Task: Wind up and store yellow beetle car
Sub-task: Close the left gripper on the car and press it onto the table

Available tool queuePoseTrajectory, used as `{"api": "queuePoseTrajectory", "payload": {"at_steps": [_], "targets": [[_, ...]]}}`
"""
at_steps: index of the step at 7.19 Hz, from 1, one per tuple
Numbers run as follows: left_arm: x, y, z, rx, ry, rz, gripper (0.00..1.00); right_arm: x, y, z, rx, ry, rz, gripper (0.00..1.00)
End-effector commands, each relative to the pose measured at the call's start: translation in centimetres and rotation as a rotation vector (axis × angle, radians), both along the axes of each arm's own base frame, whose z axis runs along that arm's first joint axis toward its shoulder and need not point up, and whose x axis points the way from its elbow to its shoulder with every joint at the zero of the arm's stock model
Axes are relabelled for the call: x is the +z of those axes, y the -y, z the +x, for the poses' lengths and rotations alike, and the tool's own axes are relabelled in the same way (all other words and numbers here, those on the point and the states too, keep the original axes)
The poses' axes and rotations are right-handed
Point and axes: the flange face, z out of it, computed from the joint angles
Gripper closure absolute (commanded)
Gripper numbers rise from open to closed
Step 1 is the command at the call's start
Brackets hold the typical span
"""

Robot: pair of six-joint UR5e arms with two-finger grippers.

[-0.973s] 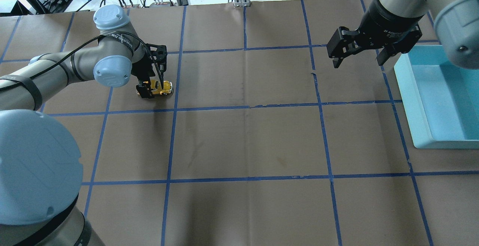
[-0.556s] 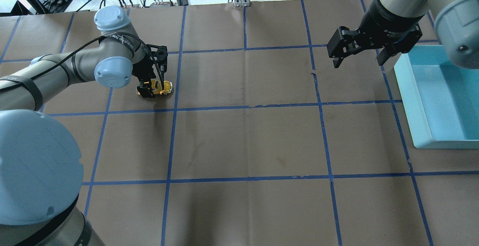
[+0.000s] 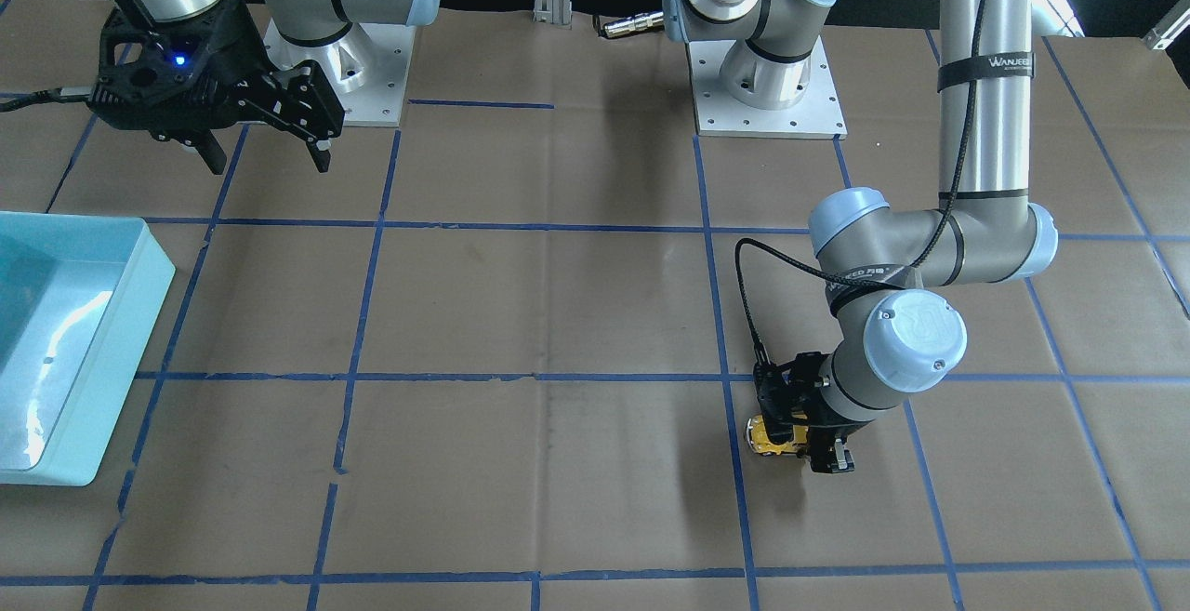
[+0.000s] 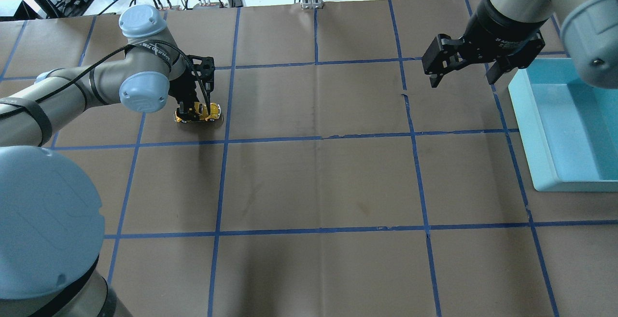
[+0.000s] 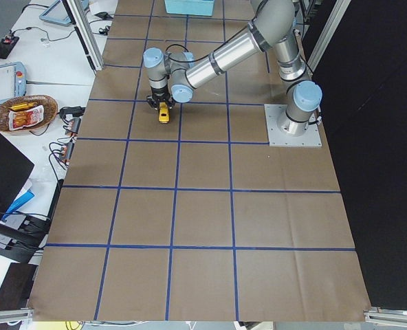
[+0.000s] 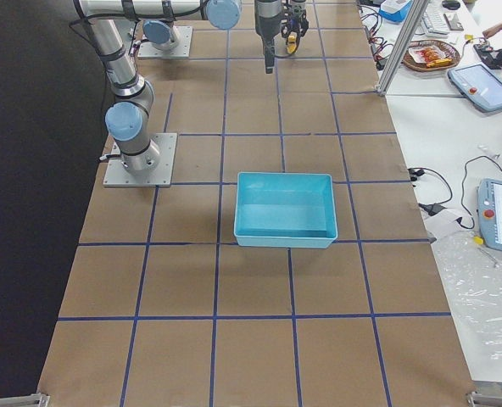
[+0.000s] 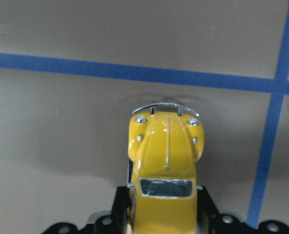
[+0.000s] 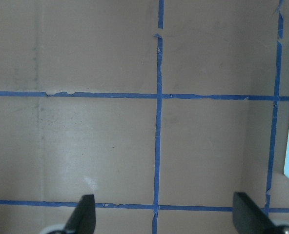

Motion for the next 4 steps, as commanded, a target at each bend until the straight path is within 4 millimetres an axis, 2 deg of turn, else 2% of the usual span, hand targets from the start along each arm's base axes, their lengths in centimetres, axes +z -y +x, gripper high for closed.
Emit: {"api": "queuePoseTrajectory", "payload": {"at_steps": [1, 3, 4], "targets": [[0.3, 0.0, -0.1, 0.0, 0.001, -0.005, 1.0, 0.0, 0.0, 0.0, 0.0, 0.0, 0.0, 0.01], [-0.6, 0.0, -0.3, 0.017, -0.011, 0.007, 1.0, 0.0, 0.0, 0.0, 0.0, 0.0, 0.0, 0.01], [-0.9, -0.3, -1.0, 0.011, -0.013, 0.014, 1.0, 0.0, 0.0, 0.0, 0.0, -0.002, 0.0, 0.01]]}}
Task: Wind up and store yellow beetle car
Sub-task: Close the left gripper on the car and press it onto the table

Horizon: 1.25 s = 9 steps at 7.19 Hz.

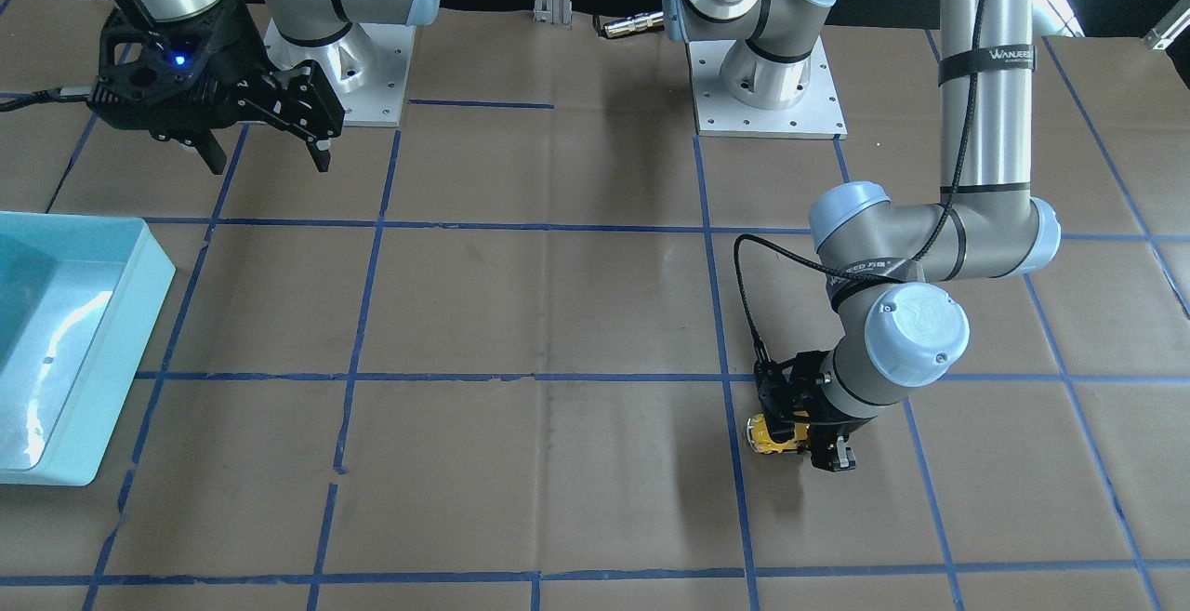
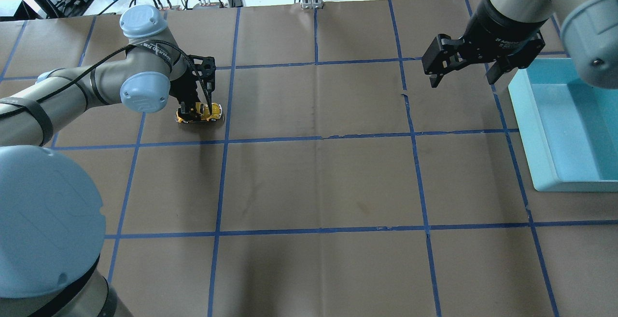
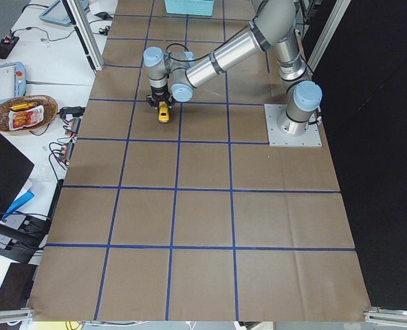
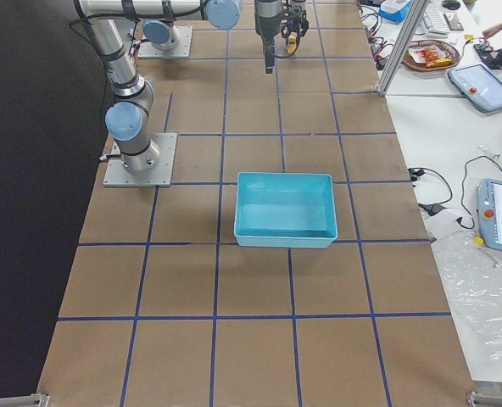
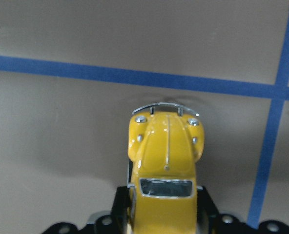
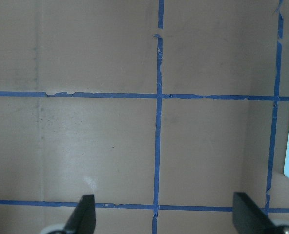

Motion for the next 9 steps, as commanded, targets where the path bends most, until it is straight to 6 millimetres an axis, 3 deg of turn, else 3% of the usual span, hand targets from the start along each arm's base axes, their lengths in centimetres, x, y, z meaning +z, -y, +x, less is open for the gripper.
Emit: {"api": "queuePoseTrajectory", "payload": {"at_steps": [1, 9], "targets": [[-0.4, -0.3, -1.3, -0.009, 0.0, 0.008, 1.0, 0.0, 0.0, 0.0, 0.0, 0.0, 0.0, 0.01], [-0.5, -0.4, 0.1, 0.009, 0.01, 0.012, 1.0, 0.0, -0.1, 0.1, 0.002, 0.0, 0.002, 0.01]]}}
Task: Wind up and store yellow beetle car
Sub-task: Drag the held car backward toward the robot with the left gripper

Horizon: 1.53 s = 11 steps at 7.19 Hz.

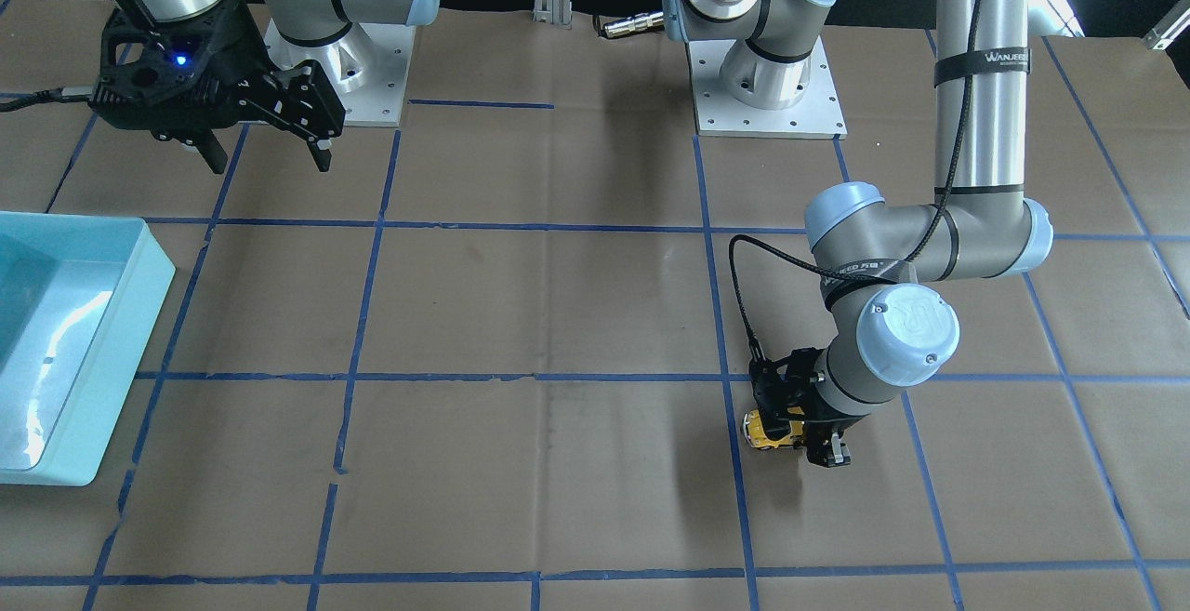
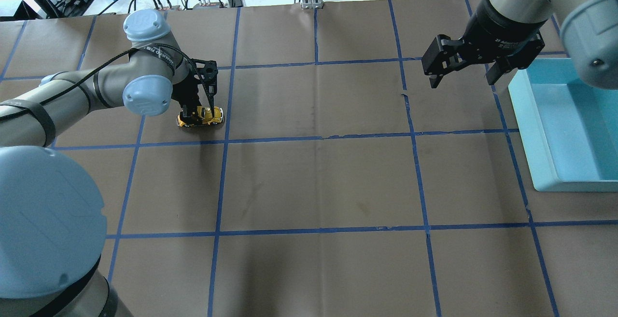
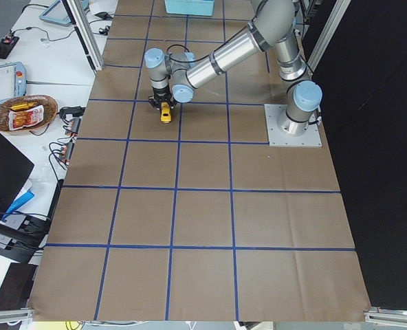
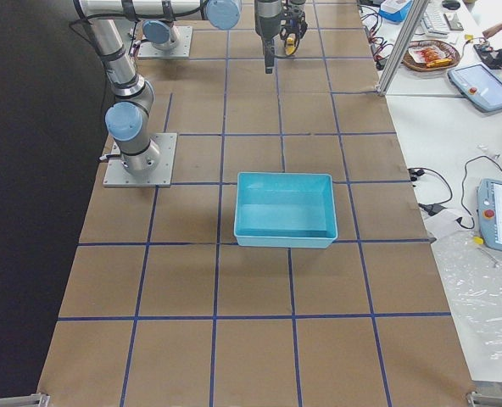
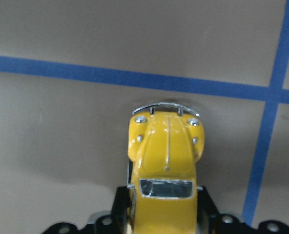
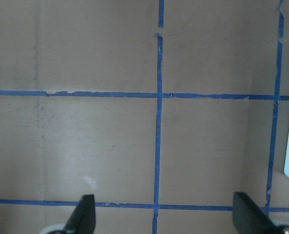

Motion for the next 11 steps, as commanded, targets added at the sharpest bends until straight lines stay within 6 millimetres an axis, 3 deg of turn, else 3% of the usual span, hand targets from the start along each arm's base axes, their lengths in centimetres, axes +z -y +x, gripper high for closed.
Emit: {"api": "queuePoseTrajectory", "payload": {"at_steps": [1, 7, 8, 11], "targets": [[0.1, 0.0, 0.5, 0.007, 0.003, -0.001, 1.0, 0.1, 0.0, 0.0, 0.001, 0.0, -0.002, 0.01], [0.1, 0.1, 2.2, 0.031, 0.006, 0.001, 1.0, 0.1, 0.0, 0.0, 0.001, 0.001, -0.002, 0.01], [-0.2, 0.1, 3.7, 0.056, -0.004, 0.006, 1.0, 0.1, 0.0, 0.0, 0.001, 0.001, -0.002, 0.01], [-0.5, -0.4, 4.7, 0.075, -0.008, 0.016, 1.0, 0.2, -0.1, 0.0, 0.001, 0.001, -0.003, 0.01]]}}
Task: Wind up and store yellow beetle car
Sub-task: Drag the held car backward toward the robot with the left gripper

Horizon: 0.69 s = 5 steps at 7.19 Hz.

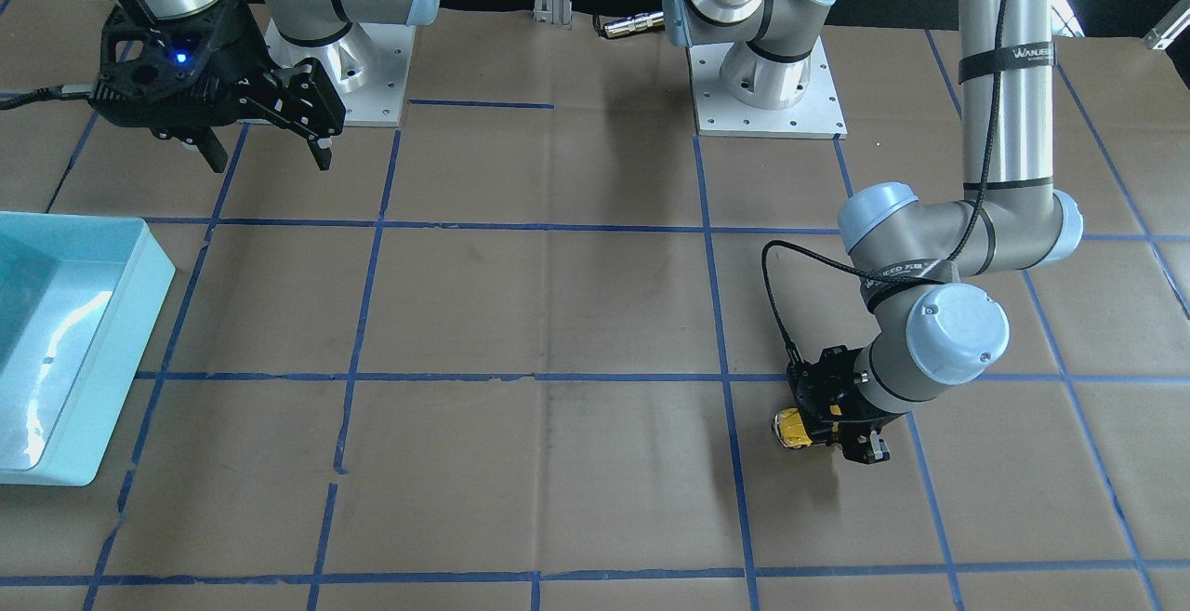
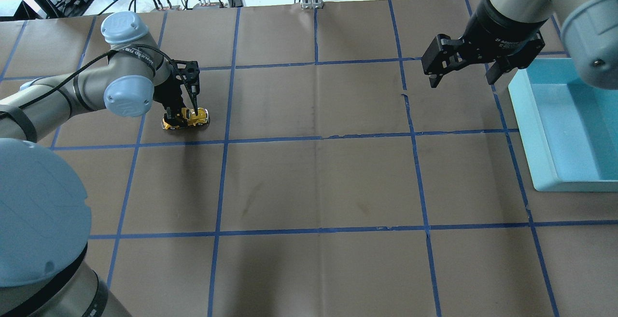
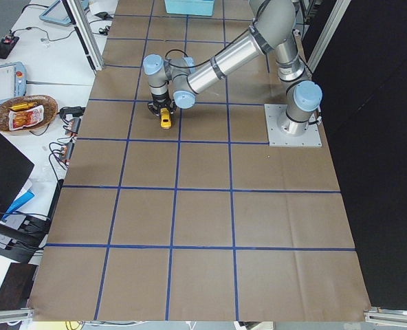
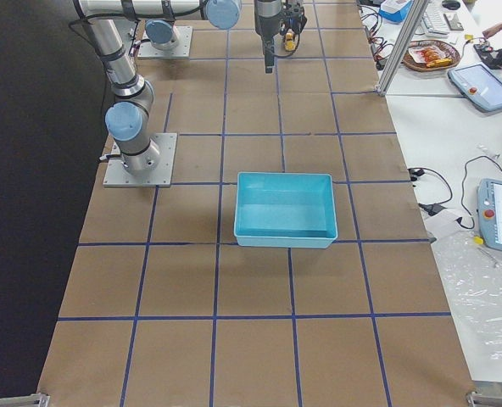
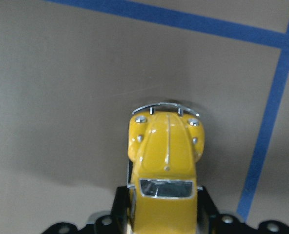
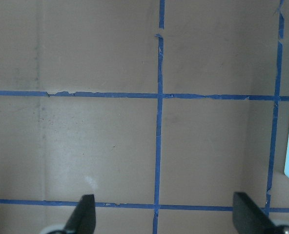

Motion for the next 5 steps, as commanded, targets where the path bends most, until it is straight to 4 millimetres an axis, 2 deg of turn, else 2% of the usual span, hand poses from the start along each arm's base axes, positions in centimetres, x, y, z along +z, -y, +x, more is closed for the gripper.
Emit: {"api": "queuePoseTrajectory", "payload": {"at_steps": [1, 2, 5], "targets": [[0.1, -0.1, 1.0, 0.015, -0.001, -0.001, 1.0, 0.0, 0.0, 0.0, 0.0, 0.0, -0.001, 0.01], [0.0, -0.3, 1.7, 0.023, -0.002, 0.004, 1.0, 0.0, 0.0, 0.0, 0.0, 0.0, -0.001, 0.01], [0.0, -0.8, 2.0, 0.011, 0.004, 0.012, 1.0, 0.0, 0.0, 0.0, 0.0, 0.0, -0.001, 0.01]]}}
